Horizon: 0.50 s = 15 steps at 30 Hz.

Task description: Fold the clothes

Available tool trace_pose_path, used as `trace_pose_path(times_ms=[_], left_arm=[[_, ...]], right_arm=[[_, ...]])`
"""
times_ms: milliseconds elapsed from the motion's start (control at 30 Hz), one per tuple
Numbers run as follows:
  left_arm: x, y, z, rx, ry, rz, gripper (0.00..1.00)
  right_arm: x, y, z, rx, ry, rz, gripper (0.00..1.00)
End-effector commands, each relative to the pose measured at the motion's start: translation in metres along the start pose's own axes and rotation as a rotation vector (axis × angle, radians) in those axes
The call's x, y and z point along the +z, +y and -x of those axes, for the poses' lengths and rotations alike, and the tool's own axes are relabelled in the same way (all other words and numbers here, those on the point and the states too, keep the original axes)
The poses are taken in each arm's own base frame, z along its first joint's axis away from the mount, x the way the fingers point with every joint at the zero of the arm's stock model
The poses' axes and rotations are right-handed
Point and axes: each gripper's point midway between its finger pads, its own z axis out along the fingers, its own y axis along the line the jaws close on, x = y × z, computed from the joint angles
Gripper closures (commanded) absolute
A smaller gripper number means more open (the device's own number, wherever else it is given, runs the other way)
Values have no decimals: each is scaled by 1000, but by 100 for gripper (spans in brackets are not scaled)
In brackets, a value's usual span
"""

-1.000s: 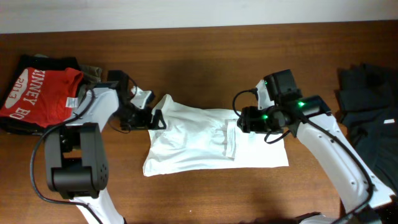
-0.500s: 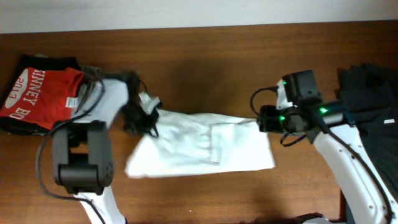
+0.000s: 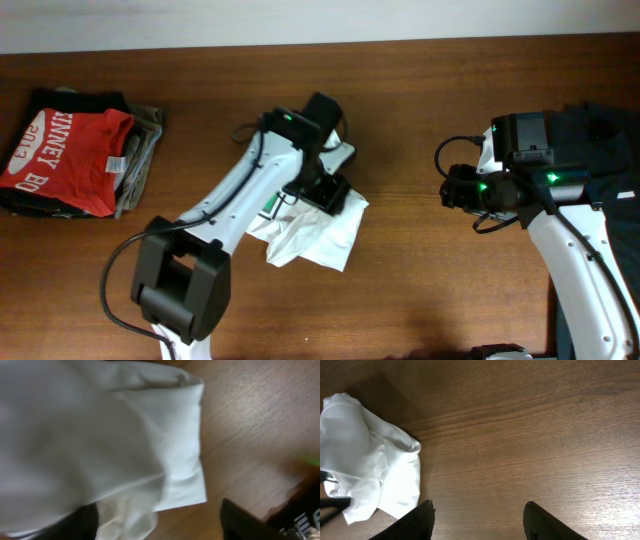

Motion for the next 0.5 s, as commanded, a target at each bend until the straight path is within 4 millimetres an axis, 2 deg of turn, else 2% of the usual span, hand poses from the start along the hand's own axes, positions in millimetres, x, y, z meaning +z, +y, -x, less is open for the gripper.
trace_pose_path(times_ms=[0, 67, 100, 133, 167, 200, 267, 300, 333, 367, 433, 467], left_arm=[[-11, -6, 12, -9, -43, -1, 2], [-46, 6, 25, -33, -95, 32, 1], [-74, 38, 20, -77, -89, 169, 1], [-87, 62, 15, -113, -82, 253, 1], [-90, 75, 12, -144, -82, 261, 1], [-84, 89, 7, -187, -73, 219, 4], [-66, 100, 5, -191, -74, 136, 17], [-50, 103, 8, -173, -89, 84, 17], [-35, 108, 7, -173, -92, 64, 13], [-20, 107, 4, -178, -88, 32, 7], [7, 96, 4, -138, -88, -70, 5], [13, 84, 9, -126, -98, -157, 18]], right_arm=[[-8, 0, 5, 10, -29, 2, 39], [-8, 5, 4, -44, -21, 31, 39], [-8, 6, 3, -54, -16, 37, 39], [-8, 6, 2, -53, -12, 36, 39], [-8, 6, 2, -53, -11, 36, 39], [-8, 6, 2, -52, -12, 36, 39], [-8, 6, 2, -52, -12, 36, 39], [-8, 6, 2, -52, -12, 36, 39], [-8, 5, 2, -52, -10, 35, 39], [-8, 5, 0, -51, -3, 33, 39], [-8, 5, -1, -50, 0, 32, 39], [-8, 5, -1, -50, 0, 32, 39]])
